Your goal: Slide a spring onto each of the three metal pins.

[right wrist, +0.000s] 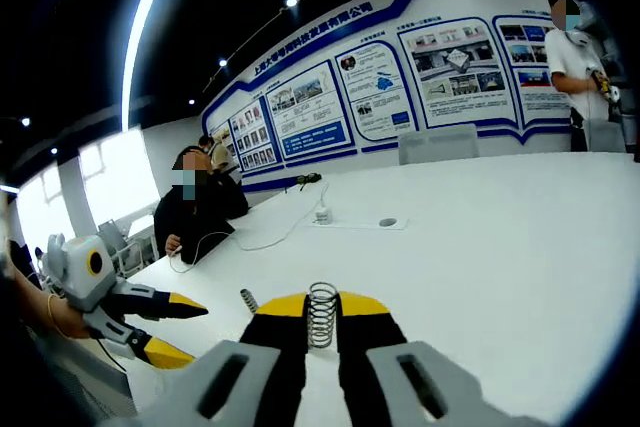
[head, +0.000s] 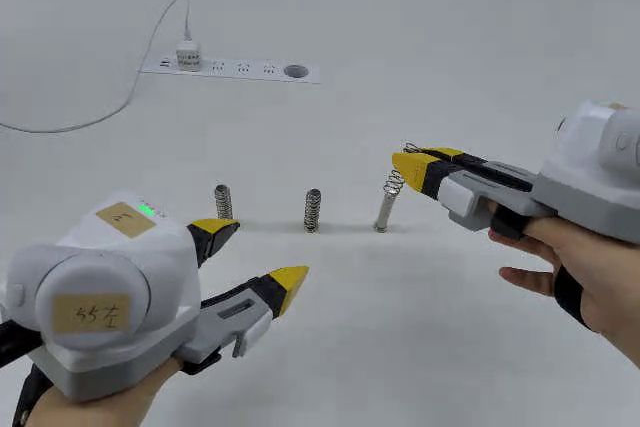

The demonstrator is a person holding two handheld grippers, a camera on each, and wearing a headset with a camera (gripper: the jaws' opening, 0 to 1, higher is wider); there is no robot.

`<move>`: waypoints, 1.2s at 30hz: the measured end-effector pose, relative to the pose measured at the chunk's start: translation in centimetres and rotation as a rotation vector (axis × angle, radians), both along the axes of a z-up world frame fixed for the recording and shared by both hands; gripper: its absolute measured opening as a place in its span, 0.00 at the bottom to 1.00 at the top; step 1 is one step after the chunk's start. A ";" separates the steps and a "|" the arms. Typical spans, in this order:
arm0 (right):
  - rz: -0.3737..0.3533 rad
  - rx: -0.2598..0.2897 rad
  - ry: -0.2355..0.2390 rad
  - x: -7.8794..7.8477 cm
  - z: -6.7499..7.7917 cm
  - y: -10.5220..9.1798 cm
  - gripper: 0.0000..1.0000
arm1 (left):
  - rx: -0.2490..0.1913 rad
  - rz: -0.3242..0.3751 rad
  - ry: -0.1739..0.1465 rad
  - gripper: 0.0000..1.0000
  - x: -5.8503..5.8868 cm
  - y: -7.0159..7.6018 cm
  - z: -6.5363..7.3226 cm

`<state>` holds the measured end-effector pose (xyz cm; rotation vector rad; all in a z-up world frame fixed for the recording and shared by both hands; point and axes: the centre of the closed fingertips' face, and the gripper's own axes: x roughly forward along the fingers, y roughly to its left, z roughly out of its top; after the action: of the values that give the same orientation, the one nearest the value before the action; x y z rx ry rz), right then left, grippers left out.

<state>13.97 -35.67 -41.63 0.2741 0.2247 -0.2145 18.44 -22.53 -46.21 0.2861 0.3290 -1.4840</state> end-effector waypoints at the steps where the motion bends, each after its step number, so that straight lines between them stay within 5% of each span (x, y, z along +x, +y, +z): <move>1: 0.000 -0.005 0.003 0.0 -0.1 -0.1 0.11 | 0.000 0.002 0.000 0.47 0.1 0.1 0.0; 15: -0.010 -0.099 0.064 0.4 -1.6 -1.9 0.11 | 0.006 0.018 -0.006 0.59 1.2 0.7 0.0; 36: 0.013 -0.143 0.120 1.1 -3.7 -2.1 0.11 | 0.018 0.049 0.009 0.74 2.7 1.2 -0.3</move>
<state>15.05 -37.78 -45.34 0.1176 0.3281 -0.2336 21.18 -21.36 -46.50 0.2838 0.3548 -1.4347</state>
